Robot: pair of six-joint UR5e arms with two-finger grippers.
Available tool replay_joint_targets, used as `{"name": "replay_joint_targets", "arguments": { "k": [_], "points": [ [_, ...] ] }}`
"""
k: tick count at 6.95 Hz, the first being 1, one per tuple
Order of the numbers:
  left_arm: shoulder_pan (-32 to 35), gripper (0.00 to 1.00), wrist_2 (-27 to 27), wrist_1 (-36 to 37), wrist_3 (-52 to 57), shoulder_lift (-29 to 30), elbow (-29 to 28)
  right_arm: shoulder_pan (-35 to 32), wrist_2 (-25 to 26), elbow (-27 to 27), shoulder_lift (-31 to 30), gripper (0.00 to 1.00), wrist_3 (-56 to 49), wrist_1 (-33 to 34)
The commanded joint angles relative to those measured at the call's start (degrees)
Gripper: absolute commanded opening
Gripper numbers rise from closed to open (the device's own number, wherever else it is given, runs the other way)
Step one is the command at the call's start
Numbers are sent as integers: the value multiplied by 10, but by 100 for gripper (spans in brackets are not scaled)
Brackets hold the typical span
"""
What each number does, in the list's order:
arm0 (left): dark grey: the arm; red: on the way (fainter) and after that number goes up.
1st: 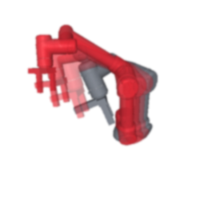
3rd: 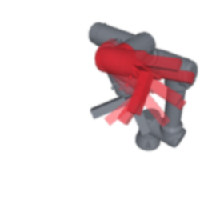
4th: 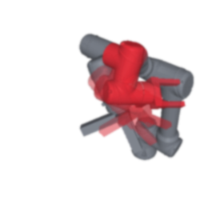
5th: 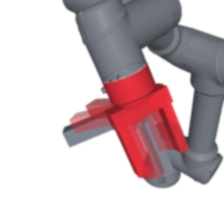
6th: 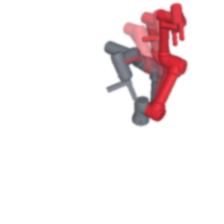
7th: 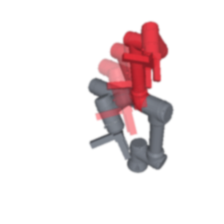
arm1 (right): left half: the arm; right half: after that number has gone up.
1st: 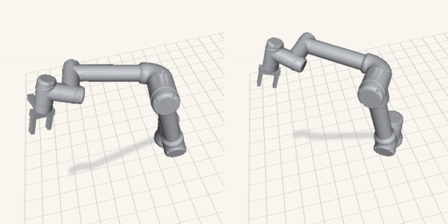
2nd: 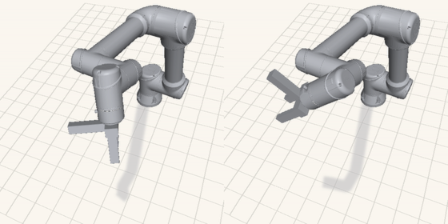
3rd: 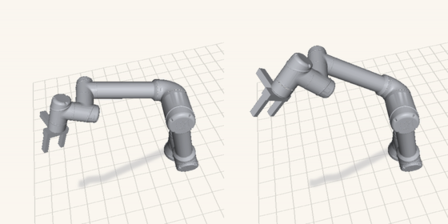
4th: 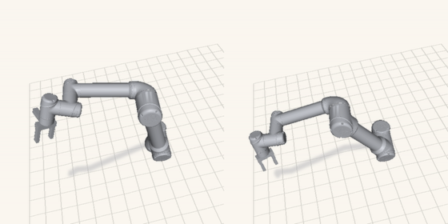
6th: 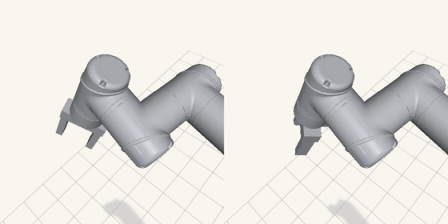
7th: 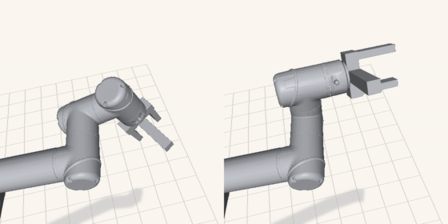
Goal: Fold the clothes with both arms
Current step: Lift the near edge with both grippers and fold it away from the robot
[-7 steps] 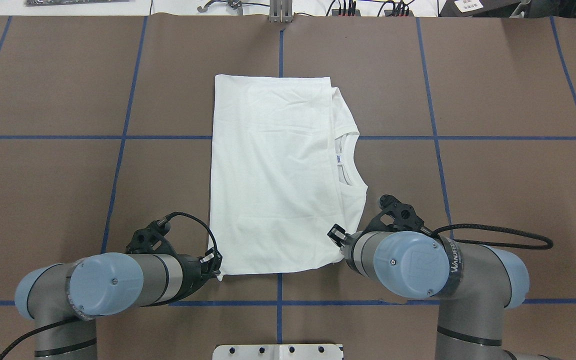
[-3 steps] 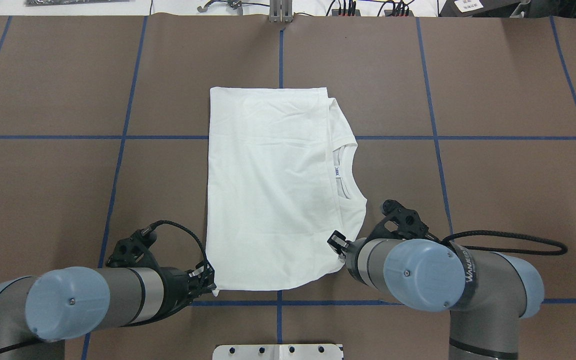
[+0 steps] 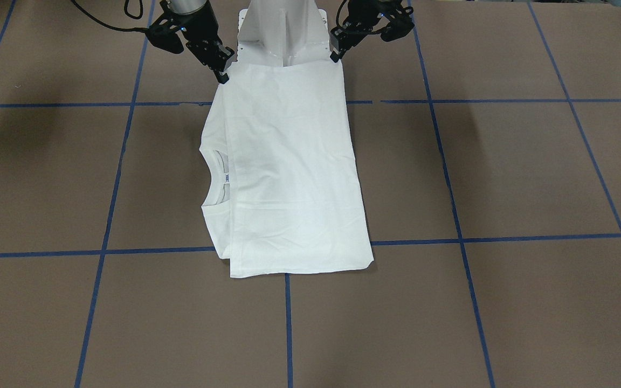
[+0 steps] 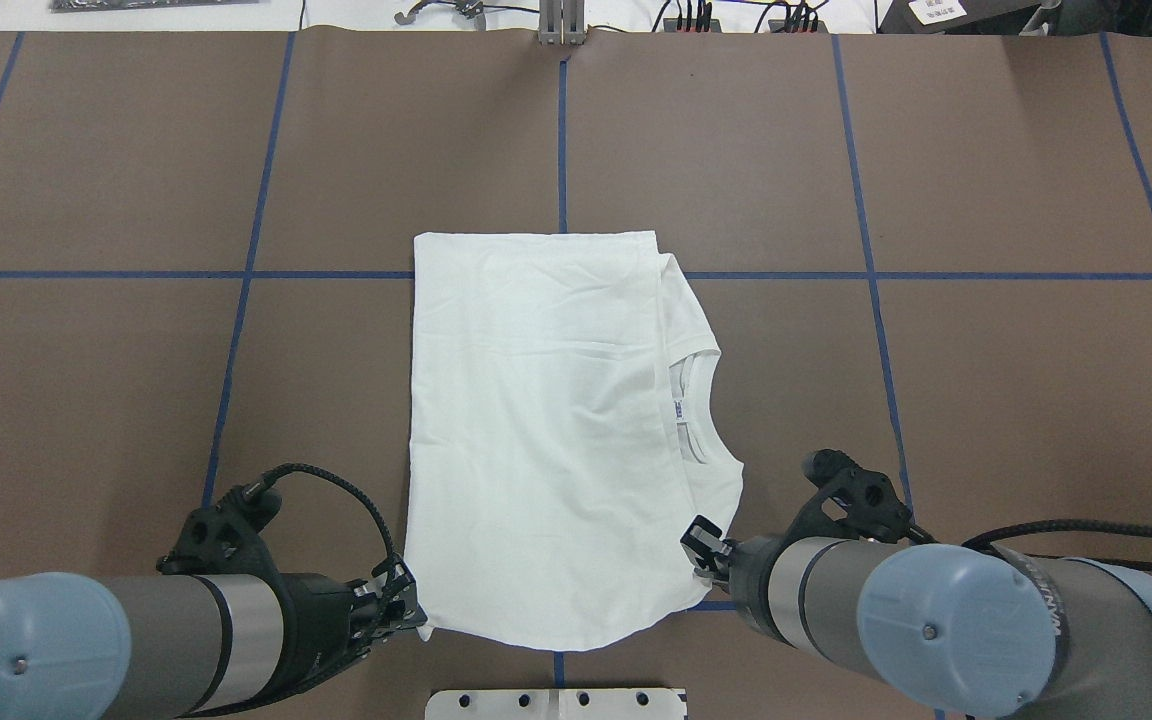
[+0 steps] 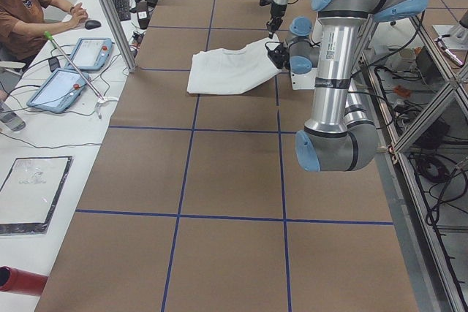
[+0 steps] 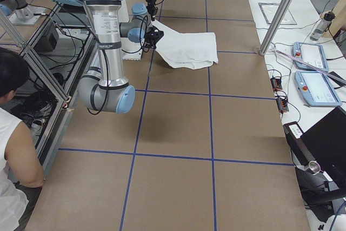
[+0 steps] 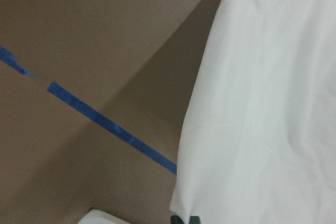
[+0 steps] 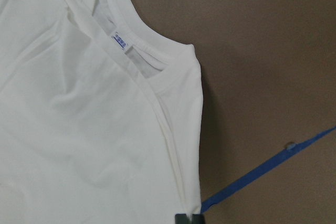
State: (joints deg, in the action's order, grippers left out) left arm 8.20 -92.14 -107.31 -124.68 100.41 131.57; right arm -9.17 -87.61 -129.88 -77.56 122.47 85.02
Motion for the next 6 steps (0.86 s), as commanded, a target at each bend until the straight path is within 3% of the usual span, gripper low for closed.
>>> {"name": "replay_joint_targets", "arguments": {
  "k": [1,3,5,6],
  "points": [
    [45,0,-23,54,56,19,41,-45,-2,-41,3,0,-2,41],
    [121,0,-42,55,185,50,2,-89,-9,-4,81,0,-84,80],
    [195,0,-75,53,277,101,-97,-184,-92,81,135,0,-183,87],
    [219,0,-75,46,307,119,-145,-213,-105,128,159,0,-226,87]
  ]
}}
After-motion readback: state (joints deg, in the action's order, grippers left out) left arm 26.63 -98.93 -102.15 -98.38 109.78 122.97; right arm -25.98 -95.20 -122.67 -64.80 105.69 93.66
